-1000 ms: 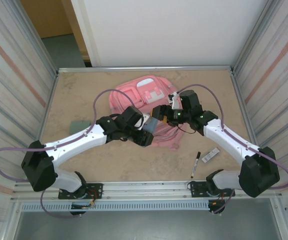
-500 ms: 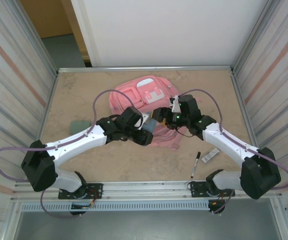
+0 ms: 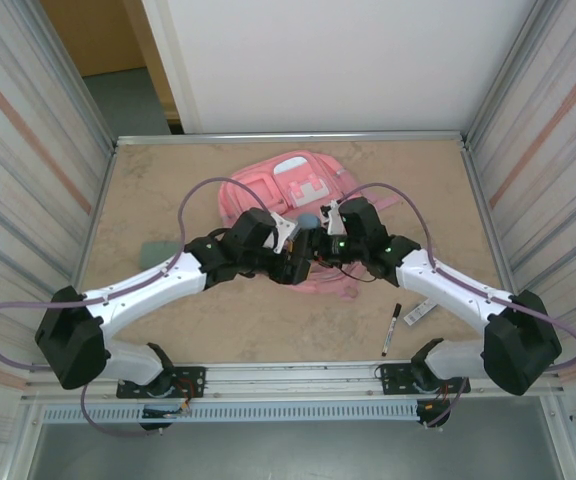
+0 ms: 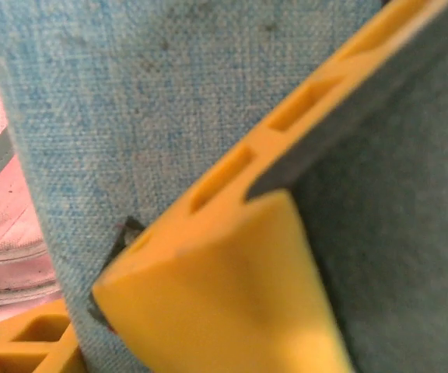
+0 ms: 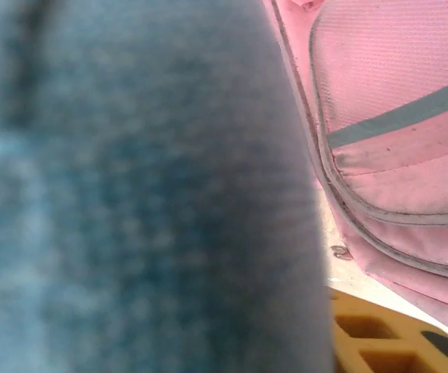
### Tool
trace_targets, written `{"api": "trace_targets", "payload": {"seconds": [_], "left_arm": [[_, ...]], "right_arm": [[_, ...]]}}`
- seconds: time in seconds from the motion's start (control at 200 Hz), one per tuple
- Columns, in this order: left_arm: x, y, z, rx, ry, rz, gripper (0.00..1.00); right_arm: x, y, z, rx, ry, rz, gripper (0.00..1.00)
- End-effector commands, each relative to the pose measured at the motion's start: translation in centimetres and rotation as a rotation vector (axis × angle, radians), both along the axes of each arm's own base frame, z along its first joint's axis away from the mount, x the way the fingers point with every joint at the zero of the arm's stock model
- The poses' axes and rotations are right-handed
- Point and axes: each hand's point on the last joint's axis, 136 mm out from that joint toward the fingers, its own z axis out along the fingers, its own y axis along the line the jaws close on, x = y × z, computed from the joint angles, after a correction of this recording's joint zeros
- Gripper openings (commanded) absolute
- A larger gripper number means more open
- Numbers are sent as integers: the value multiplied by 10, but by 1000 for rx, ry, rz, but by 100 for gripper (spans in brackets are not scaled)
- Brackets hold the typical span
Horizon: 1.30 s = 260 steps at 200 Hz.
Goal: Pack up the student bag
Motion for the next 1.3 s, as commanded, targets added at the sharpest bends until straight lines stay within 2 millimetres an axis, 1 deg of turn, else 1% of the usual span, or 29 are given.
{"api": "trace_targets", "payload": {"seconds": [0.0, 0.055, 0.085, 0.12, 0.16, 0.215, 0.271, 0.346, 0.376, 0.396, 0.461, 0.501, 0.561, 0.646, 0.737, 0.752, 0.777, 0.847, 0.862, 0.892, 0.912, 0.932, 0.992, 1.007, 1.052, 1.143, 1.228, 1.298], "left_arm": [[10, -10, 33, -110, -74, -9, 56], [12, -7, 33, -101, -69, 0, 78], [13, -5, 32, -89, -77, 2, 85], [14, -2, 28, -73, -93, 1, 90], [15, 0, 24, -50, -115, -10, 98], [18, 5, 13, 14, -160, -34, 99], [27, 17, -10, 146, -188, -44, 99], [41, 33, -43, 362, -168, -47, 99], [48, 38, -54, 437, -162, -47, 99], [52, 40, -61, 482, -157, -46, 99], [68, 38, -73, 571, -151, -39, 99], [75, 36, -79, 615, -141, -34, 99], [87, 35, -88, 688, -140, -15, 99], [103, 35, -99, 782, -168, 9, 99], [115, 37, -103, 852, -180, 34, 99], [116, 38, -104, 863, -180, 38, 96], [117, 37, -105, 870, -184, 34, 88], [118, 31, -99, 866, -213, 28, 49], [118, 30, -97, 865, -223, 29, 43], [118, 27, -90, 859, -243, 32, 27], [117, 25, -85, 854, -257, 30, 19], [116, 23, -80, 848, -269, 26, 14], [110, 13, -65, 793, -294, -7, 2], [108, 10, -60, 769, -293, -18, 0], [104, 1, -48, 693, -288, -34, 0], [106, -11, -15, 540, -283, -29, 0], [109, -12, 20, 433, -285, 2, 0], [110, -13, 49, 366, -332, 24, 0]], "right_arm": [[6, -5, 19, 20, -46, -28, 37], [12, -22, 23, 13, -64, -83, 36], [15, -32, 25, 7, -77, -119, 35], [20, -46, 24, -3, -85, -161, 35], [28, -66, 24, -15, -83, -217, 35], [35, -91, 27, -25, -75, -276, 35], [42, -119, 31, -41, -80, -345, 35], [48, -153, 36, -68, -105, -442, 35], [51, -165, 34, -79, -99, -473, 35], [49, -172, 41, -68, -121, -491, 35], [49, -190, 46, -62, -118, -538, 35], [48, -197, 47, -63, -115, -558, 35], [45, -202, 46, -65, -115, -574, 35], [40, -200, 45, -54, -109, -562, 36], [35, -202, 38, -57, -82, -571, 36], [34, -202, 37, -55, -79, -572, 36], [33, -201, 34, -51, -72, -572, 36], [30, -199, 33, -40, -69, -563, 36], [29, -198, 33, -38, -68, -558, 36], [28, -198, 32, -38, -61, -554, 36], [27, -197, 30, -37, -53, -551, 36], [26, -196, 29, -37, -48, -549, 36], [25, -192, 21, -36, -31, -545, 36], [24, -190, 18, -35, -25, -543, 36], [24, -183, 10, -24, -5, -534, 36], [20, -162, -3, -8, 34, -484, 36], [17, -148, -10, -26, 56, -453, 36], [17, -138, -10, -11, 57, -432, 37]]}}
